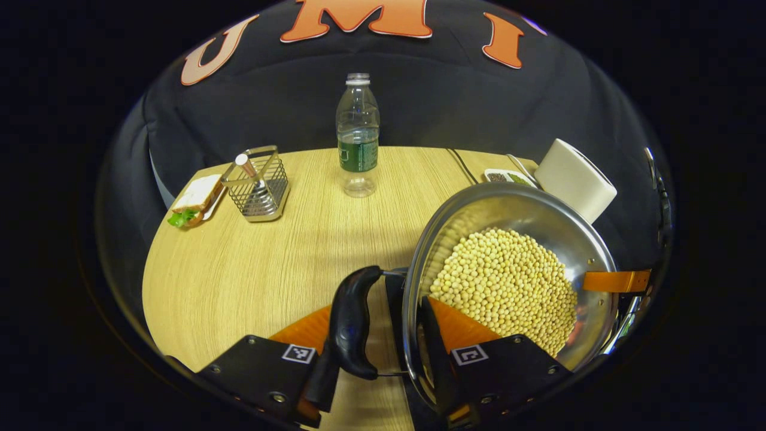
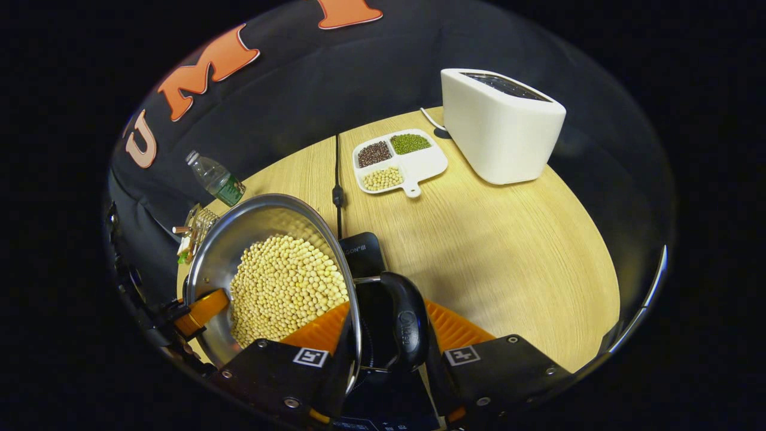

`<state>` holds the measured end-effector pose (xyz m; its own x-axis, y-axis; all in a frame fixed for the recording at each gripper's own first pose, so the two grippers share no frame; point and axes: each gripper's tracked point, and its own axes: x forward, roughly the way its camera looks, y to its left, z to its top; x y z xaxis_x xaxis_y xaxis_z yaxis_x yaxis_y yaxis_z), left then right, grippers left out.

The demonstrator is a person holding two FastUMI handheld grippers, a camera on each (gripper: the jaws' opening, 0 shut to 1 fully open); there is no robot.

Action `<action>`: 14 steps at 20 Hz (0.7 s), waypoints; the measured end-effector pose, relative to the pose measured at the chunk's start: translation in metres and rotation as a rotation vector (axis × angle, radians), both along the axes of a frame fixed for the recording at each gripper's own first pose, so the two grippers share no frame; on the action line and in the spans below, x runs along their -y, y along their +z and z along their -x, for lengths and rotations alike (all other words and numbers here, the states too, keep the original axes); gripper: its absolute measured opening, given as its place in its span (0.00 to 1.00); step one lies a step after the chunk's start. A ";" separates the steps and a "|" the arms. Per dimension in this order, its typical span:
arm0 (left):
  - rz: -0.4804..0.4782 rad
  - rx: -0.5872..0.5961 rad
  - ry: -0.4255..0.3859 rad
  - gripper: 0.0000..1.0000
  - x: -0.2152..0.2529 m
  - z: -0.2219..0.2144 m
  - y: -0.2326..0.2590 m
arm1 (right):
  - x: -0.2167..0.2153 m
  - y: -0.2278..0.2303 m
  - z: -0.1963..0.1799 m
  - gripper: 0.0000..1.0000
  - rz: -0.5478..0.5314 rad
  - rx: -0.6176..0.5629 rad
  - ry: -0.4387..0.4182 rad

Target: First push the handle of the pot to place it horizontally, then grasp the pot with both hands and set it on the induction cooktop.

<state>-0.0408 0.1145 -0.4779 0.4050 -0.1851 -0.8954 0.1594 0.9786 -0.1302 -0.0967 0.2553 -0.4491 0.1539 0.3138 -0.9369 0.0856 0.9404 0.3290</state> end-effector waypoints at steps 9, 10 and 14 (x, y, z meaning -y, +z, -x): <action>0.100 -0.077 0.081 0.89 -0.013 0.021 0.022 | 0.021 0.030 -0.001 0.88 0.003 0.091 -0.006; 0.106 -0.070 0.082 0.89 -0.015 0.022 0.028 | 0.025 0.036 -0.002 0.90 0.002 0.107 -0.008; 0.073 0.032 0.037 0.88 -0.027 0.011 0.060 | 0.035 0.072 -0.018 0.93 -0.025 0.188 -0.050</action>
